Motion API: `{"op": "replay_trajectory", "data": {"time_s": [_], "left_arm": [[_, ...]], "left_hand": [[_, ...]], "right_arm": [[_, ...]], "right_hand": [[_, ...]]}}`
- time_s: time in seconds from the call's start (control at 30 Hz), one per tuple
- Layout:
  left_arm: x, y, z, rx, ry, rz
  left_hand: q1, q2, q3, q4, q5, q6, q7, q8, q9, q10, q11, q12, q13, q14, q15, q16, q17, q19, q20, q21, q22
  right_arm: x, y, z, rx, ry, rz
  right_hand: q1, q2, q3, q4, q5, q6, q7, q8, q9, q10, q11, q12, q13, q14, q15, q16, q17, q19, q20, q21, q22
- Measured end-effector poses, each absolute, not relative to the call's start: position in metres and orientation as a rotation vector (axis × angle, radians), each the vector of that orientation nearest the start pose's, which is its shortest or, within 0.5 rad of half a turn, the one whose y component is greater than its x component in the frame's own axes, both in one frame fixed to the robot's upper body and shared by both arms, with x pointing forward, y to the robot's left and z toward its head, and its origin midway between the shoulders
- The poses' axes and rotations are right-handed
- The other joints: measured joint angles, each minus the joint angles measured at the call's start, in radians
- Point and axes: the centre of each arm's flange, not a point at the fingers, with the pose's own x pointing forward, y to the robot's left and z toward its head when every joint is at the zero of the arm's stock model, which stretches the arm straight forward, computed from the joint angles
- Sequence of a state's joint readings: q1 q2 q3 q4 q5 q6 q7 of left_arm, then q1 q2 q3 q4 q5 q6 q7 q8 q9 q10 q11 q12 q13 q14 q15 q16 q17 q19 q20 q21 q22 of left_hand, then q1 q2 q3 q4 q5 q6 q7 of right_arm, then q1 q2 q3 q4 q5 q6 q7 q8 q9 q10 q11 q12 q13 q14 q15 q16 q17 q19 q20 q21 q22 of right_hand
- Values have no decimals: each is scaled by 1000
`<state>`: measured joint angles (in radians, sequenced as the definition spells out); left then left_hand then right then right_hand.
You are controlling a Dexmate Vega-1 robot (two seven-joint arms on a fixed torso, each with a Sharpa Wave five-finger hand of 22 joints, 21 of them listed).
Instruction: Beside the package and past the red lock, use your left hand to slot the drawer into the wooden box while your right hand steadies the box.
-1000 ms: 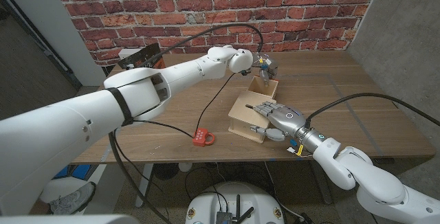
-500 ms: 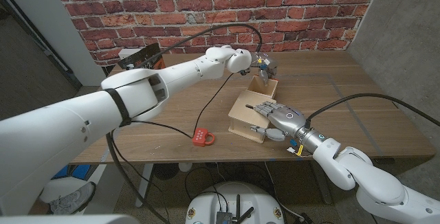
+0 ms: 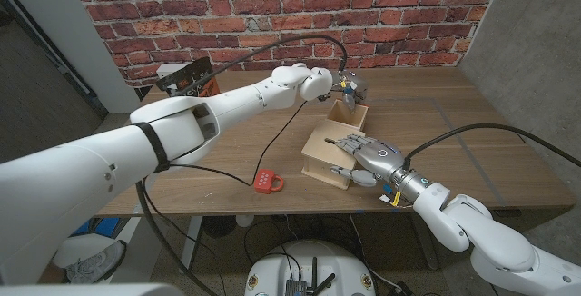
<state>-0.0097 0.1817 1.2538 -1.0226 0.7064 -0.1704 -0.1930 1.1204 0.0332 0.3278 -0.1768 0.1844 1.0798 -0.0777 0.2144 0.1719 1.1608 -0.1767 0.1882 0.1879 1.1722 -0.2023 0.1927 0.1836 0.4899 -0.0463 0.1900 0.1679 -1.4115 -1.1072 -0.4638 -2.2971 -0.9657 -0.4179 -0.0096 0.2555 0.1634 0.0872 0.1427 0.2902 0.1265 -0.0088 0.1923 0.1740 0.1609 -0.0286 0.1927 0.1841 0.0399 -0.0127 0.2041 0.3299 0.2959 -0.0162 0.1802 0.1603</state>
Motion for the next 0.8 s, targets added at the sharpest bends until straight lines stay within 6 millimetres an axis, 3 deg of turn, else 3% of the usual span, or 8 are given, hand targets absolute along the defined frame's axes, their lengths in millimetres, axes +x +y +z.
{"op": "replay_trajectory", "data": {"time_s": [0.8], "left_arm": [[633,-83,93,1978,-981,-439]], "left_hand": [[0,0,-5,3,1,-5,5,0,24,0,0,1,0,0,0,1,0,0,0,0,0]], "right_arm": [[446,-210,-120,-1811,-615,33]], "right_hand": [[0,0,0,0,0,0,-1,0,1,-3,3,0,1,0,0,0,0,0,0,0,1]]}}
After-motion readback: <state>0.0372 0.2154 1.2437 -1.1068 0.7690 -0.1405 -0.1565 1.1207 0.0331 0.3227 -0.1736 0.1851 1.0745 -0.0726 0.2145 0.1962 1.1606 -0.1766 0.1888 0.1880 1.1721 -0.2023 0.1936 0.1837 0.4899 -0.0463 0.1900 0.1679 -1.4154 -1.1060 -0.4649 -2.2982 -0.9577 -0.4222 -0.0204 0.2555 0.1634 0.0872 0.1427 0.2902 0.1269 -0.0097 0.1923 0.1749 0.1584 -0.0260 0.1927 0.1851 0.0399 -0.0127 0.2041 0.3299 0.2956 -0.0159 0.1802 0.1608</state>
